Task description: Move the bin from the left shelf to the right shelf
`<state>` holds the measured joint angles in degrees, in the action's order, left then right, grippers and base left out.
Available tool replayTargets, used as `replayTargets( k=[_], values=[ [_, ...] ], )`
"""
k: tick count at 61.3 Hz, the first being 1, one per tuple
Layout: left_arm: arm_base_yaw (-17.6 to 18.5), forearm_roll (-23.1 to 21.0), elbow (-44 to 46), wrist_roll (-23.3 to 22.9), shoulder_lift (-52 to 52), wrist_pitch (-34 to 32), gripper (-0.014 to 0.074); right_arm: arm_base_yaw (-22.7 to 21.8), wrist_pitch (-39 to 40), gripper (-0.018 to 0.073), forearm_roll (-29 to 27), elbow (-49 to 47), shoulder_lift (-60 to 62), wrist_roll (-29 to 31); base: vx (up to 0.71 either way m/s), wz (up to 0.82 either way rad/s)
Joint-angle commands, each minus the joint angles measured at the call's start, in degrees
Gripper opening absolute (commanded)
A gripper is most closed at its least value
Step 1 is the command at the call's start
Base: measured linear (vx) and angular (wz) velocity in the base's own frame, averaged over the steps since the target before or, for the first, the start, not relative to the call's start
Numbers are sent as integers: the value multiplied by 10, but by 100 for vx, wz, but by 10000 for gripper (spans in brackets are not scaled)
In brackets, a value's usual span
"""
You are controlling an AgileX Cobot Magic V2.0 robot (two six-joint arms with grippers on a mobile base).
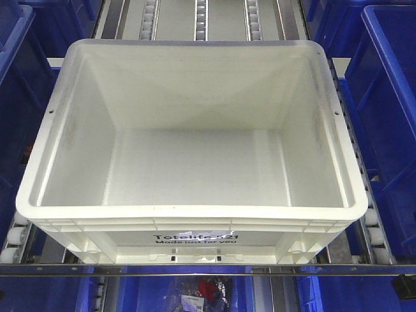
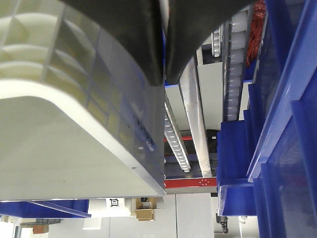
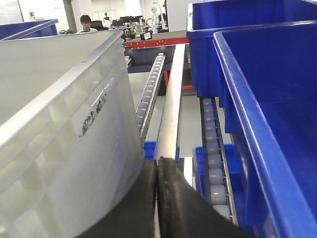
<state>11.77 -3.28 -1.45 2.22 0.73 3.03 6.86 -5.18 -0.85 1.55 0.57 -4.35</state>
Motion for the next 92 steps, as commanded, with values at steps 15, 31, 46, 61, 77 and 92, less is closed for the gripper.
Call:
replayTargets(
  k=[15, 31, 46, 61, 77, 92],
  values=[
    [-2, -1, 13, -3, 6, -65, -8, -3, 67, -8, 5, 10, 7, 0, 0, 0],
    [-2, -2, 14, -4, 6, -199, -8, -3, 262, -8, 3, 9, 7, -17, 0, 0],
    [-2, -3, 109, -61, 2, -38, -8, -3, 76, -8, 4, -105, 3, -47, 0, 0],
    [-2, -3, 367, -68, -143, 325, -8, -3, -270, -8, -1, -371, -132, 21, 0, 0],
    [-2, -3, 526, -64, -365, 366, -8, -3, -422, -8, -98, -556, -374, 64, 0, 0],
    [-2, -3, 529, -64, -453, 355, -8, -3, -406, -8, -142, -571, -467, 90, 0, 0]
  ],
)
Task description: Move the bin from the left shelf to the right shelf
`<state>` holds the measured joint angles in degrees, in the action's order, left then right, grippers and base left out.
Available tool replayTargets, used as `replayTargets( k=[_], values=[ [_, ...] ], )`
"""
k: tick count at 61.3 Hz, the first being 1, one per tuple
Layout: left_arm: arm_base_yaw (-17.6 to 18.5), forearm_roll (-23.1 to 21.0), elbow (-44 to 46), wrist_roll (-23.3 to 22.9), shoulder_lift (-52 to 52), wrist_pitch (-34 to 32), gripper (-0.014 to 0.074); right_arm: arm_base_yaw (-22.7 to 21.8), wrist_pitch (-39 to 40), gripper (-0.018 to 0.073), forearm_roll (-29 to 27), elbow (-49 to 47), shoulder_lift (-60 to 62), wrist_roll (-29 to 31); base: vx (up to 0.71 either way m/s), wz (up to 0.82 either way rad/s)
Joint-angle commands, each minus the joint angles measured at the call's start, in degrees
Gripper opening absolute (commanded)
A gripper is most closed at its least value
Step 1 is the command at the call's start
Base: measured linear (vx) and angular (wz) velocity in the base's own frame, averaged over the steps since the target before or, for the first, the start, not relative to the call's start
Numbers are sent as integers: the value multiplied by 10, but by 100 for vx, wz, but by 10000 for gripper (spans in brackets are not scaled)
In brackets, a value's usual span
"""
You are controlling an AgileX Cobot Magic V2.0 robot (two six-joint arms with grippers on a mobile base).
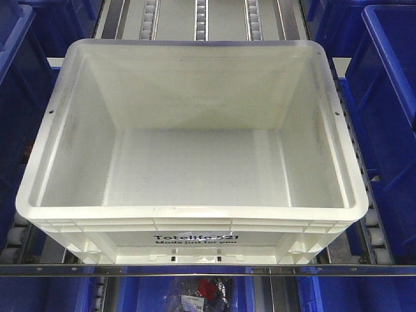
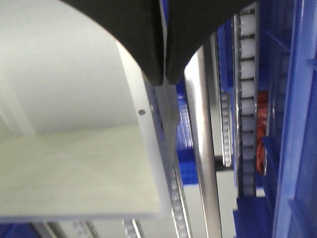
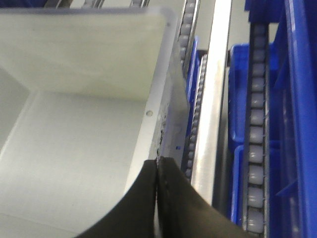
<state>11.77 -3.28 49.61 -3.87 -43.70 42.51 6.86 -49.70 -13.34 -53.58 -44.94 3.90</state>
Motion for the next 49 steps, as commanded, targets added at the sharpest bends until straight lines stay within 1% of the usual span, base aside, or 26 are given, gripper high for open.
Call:
replayTargets(
  k=[1, 12, 18, 21, 27, 31, 37, 40, 43, 45, 49],
  values=[
    [-2, -3, 18, -3, -9, -40, -8, -3, 39, -8, -19, -19, -15, 7, 0, 0],
    [-2, -3, 18, -2, -11, -59, 13, -3, 41, 13, -23, -19, -20, 11, 0, 0],
    [-2, -3, 18, -2, -11, -67, 64, -3, 38, 70, -25, -19, -20, 22, 0, 0],
    [-2, -3, 18, -2, -11, -68, 102, -3, 36, 118, -30, -19, -20, 29, 0, 0],
    [-2, -3, 18, -2, -11, -68, 214, -3, 35, 259, -41, -19, -20, 39, 0, 0],
    [-2, -3, 18, -2, -11, -68, 304, -3, 36, 388, -41, -19, -20, 40, 0, 0],
    [-2, -3, 18, -2, -11, -68, 465, -3, 38, 587, -41, -19, -20, 40, 0, 0],
    [-2, -3, 18, -2, -11, -68, 524, -3, 40, 670, -41, -19, -20, 40, 0, 0],
    [-2, -3, 18, -2, -11, -68, 574, -3, 40, 732, -41, -19, -20, 40, 0, 0],
    [-2, -3, 18, -2, -11, -68, 599, -3, 40, 731, -41, -19, -20, 40, 0, 0],
    [-2, -3, 18, -2, -11, -68, 617, -3, 40, 727, -42, -19, -20, 40, 0, 0]
  ],
)
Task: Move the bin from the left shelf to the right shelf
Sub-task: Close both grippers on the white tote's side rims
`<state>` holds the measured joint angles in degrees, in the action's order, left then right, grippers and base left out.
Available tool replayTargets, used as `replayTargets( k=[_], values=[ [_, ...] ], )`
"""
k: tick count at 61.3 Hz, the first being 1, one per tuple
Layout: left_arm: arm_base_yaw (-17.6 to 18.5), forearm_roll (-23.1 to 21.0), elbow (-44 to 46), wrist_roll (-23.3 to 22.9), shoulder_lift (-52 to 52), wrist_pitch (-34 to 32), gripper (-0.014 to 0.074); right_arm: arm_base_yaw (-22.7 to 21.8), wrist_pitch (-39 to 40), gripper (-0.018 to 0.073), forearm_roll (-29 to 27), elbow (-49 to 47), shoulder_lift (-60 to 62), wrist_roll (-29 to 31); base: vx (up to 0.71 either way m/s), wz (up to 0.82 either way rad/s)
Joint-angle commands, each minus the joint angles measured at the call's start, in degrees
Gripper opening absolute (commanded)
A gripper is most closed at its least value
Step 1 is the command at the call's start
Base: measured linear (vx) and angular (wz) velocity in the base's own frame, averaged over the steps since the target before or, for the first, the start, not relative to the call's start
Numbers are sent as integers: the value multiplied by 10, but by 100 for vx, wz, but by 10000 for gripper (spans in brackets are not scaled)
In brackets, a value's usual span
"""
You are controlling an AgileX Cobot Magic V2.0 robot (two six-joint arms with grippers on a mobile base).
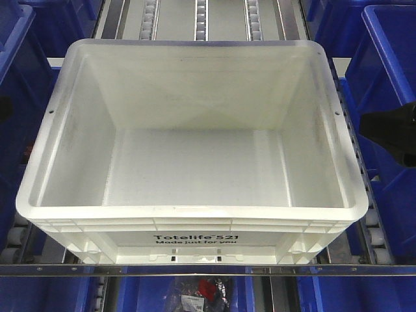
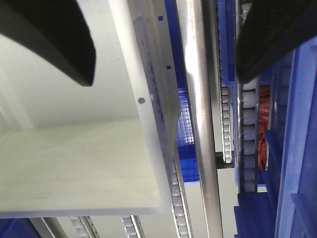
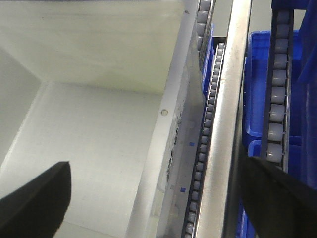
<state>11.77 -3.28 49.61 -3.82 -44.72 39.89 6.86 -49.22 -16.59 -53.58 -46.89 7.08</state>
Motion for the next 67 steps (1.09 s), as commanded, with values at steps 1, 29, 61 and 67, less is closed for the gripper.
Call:
replayTargets(
  k=[1, 29, 61, 67],
  values=[
    [-2, -3, 18, -3, 0, -42, 616, -3, 35, 725, -9, -19, 0, 8, 0, 0],
    [-2, -45, 55, -3, -33, 7, 540, -3, -17, 634, -24, -56, -42, 3, 0, 0],
    [-2, -32, 172, -3, -221, 83, 540, -3, -58, 617, -29, -155, -218, 10, 0, 0],
    [-2, -33, 172, -2, -238, 77, 540, -3, -57, 613, -36, -160, -235, 18, 0, 0]
  ],
)
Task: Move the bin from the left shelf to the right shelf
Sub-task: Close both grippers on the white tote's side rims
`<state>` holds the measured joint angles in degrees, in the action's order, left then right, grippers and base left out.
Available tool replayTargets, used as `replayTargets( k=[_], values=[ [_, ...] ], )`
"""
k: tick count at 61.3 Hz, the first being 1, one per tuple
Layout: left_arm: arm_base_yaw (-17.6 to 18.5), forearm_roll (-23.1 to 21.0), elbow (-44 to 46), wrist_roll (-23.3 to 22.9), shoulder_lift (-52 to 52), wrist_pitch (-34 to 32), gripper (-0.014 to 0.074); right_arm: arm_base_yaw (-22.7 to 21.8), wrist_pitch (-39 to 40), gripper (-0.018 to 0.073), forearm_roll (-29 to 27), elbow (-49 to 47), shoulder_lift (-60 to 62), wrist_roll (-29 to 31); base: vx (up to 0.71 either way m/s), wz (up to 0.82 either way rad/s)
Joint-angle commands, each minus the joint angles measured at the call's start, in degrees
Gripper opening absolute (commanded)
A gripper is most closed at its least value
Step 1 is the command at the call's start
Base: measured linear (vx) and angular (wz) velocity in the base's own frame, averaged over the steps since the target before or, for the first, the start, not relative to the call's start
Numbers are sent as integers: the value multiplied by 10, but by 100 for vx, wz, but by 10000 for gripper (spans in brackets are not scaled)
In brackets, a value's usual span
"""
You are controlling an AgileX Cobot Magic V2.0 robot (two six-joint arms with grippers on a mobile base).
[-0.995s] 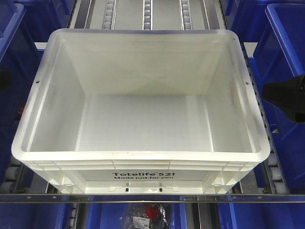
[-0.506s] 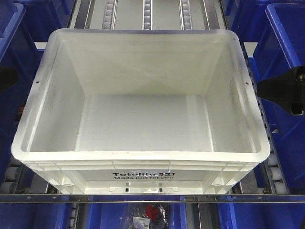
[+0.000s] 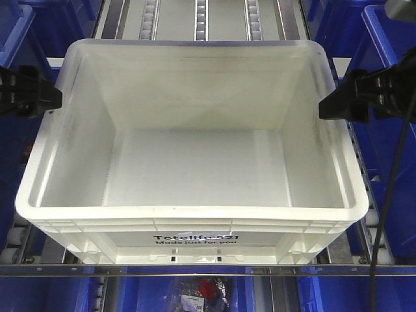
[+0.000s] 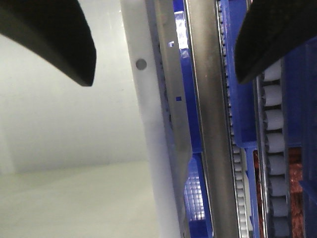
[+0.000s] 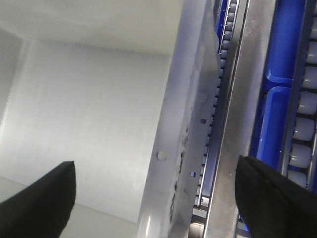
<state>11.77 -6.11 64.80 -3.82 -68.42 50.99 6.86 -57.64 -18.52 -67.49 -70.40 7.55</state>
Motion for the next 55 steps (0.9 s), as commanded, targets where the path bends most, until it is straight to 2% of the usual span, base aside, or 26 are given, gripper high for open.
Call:
replayTargets(
  k=[1, 23, 55],
  values=[
    [-2, -4, 20, -2, -4, -34, 540, -3, 28, 613, -19, -21, -4, 16, 0, 0],
    [-2, -4, 20, 2, -41, -46, 540, -3, 46, 601, -29, -24, -49, 26, 0, 0],
    [-2, -6, 20, 11, -73, -58, 540, -2, 28, 594, -28, -61, -122, 27, 0, 0]
  ],
)
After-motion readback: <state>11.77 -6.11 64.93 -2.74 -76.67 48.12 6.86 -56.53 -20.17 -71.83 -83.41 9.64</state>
